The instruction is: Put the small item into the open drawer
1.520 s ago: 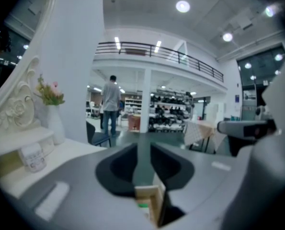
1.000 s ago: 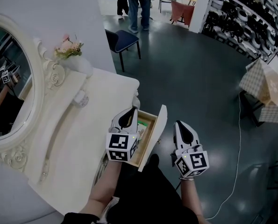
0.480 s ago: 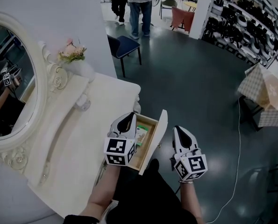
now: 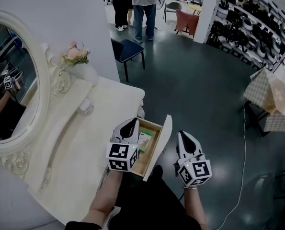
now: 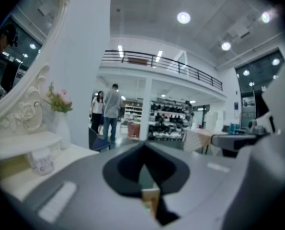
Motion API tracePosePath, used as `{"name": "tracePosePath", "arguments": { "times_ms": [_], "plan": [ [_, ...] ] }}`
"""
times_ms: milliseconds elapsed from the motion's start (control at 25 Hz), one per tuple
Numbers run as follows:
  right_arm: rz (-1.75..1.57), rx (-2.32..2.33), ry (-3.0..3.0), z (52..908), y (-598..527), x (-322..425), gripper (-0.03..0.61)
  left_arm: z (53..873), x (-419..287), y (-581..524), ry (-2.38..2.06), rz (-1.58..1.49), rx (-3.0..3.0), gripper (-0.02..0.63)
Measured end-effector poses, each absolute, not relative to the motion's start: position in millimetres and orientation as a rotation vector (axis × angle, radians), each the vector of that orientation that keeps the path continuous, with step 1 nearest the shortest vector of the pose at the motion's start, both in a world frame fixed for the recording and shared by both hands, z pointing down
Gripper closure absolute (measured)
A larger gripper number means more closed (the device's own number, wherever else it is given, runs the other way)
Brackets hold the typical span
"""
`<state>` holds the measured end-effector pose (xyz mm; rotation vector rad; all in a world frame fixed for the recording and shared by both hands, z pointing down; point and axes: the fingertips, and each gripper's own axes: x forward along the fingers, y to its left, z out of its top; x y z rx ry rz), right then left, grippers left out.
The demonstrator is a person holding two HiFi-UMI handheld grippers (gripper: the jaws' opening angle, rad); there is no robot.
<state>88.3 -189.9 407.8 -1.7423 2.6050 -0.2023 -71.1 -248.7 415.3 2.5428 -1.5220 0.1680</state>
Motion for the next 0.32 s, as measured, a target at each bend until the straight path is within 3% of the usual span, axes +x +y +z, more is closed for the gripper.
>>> {"name": "tracePosePath", "arguments": {
  "times_ms": [320],
  "plan": [
    [-0.202, -1.748, 2.609, 408.8, -188.7, 82.2, 0.581, 417.9, -76.2, -247.1, -1.513, 0.17, 2.542, 0.606]
  ]
}}
